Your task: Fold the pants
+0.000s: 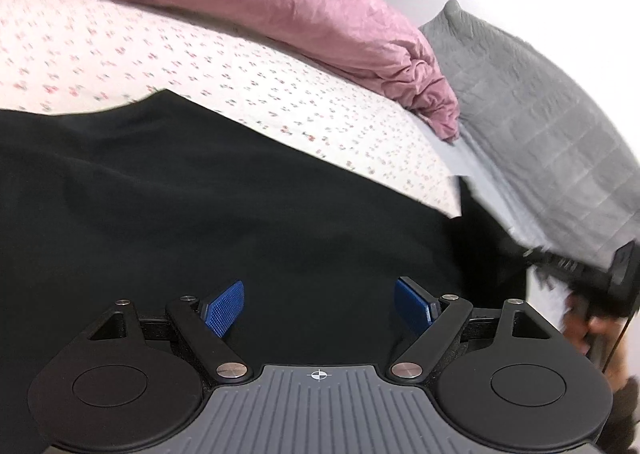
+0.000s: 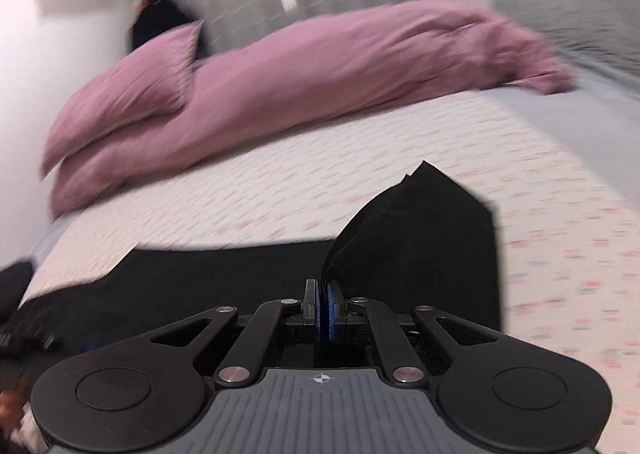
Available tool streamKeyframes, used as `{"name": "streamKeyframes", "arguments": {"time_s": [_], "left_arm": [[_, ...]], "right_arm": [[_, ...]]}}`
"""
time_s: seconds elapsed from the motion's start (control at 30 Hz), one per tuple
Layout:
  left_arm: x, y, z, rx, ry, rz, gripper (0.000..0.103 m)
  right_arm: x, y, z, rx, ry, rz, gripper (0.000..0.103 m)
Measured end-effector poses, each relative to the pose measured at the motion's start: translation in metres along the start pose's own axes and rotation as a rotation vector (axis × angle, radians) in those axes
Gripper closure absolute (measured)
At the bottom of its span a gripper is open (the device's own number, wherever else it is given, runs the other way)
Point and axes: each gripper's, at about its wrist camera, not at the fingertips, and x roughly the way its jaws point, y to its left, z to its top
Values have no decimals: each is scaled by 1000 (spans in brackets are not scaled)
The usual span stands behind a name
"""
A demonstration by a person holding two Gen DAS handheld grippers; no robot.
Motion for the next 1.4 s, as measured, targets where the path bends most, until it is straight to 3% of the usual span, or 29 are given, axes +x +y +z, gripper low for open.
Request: {"name": "streamKeyframes", "arguments": {"time_s": [0.2,0.43,0.6,0.8,0.87,0.93,0.97,1.0,1.03,1.13,1.23,1.4], "left_arm": [[26,12,8,-112,9,-124,22],[53,21,14,-235,40,-217,36],[69,32,16,-306,64,-224,42],[67,40,18,-318,49,-192,62],[68,38,18,-303,47,-171,72],[69,35,18,-279,38,-129,94],[69,34,18,-264,39,-103,99],[69,31,18,-242,38,-64,101],[68,29,17,-214,34,-22,102],[62,19,15,-140,19,58,102],[47,14,19,-79,-1,126,102],[10,25,23,-26,-59,246,102]], "right_arm": [[39,60,-12,-108,145,126,98],[53,95,-16,-130,200,245,98],[58,119,-22,-169,245,331,98],[57,138,-29,-212,301,420,97],[54,141,-30,-221,304,437,93],[52,140,-29,-212,310,465,84],[51,138,-28,-197,310,471,76],[49,136,-27,-184,306,471,62],[48,135,-26,-178,294,462,59],[40,128,-21,-189,240,424,58],[44,119,-17,-149,210,372,50],[56,112,-24,-184,220,195,46]]}}
